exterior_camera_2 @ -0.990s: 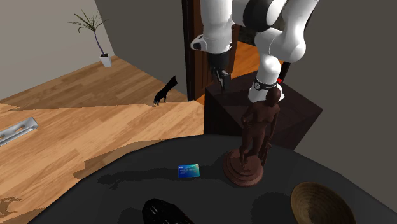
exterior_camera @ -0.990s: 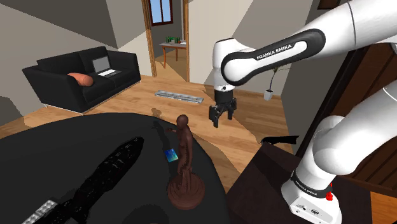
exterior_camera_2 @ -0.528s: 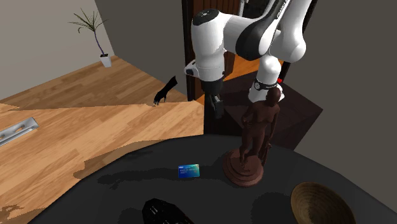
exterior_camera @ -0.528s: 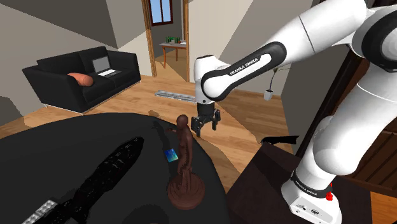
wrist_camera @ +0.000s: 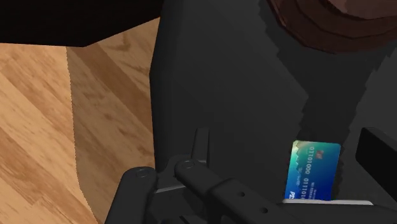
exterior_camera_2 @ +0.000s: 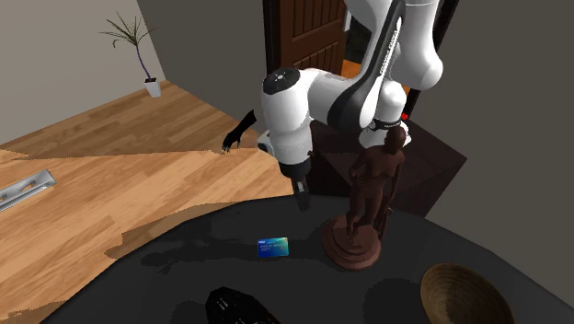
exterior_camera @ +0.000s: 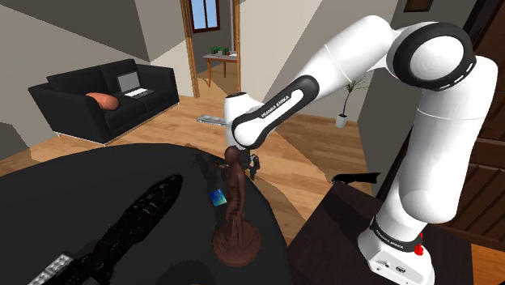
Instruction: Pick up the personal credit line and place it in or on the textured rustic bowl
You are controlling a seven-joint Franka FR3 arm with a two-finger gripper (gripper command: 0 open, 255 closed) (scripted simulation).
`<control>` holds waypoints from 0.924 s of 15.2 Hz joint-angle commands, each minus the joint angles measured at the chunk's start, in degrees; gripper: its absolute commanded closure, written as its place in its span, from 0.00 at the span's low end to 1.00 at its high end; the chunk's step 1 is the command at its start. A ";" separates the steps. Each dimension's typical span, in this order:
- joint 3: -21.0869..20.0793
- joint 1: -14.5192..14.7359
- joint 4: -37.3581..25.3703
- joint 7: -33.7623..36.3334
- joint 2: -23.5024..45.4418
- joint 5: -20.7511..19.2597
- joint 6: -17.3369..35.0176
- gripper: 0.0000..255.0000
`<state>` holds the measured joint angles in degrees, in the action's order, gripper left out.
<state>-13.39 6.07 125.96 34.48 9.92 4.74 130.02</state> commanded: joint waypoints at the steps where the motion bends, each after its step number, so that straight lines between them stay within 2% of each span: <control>1: 0.06 0.82 -3.94 2.52 5.18 -1.06 1.37 0.00; 8: 1.43 4.27 -17.68 9.20 20.35 -3.36 3.17 0.00; 14: 1.79 4.90 -17.21 9.47 23.39 -3.78 6.70 0.00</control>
<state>-11.61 10.59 108.71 43.67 32.41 1.13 135.92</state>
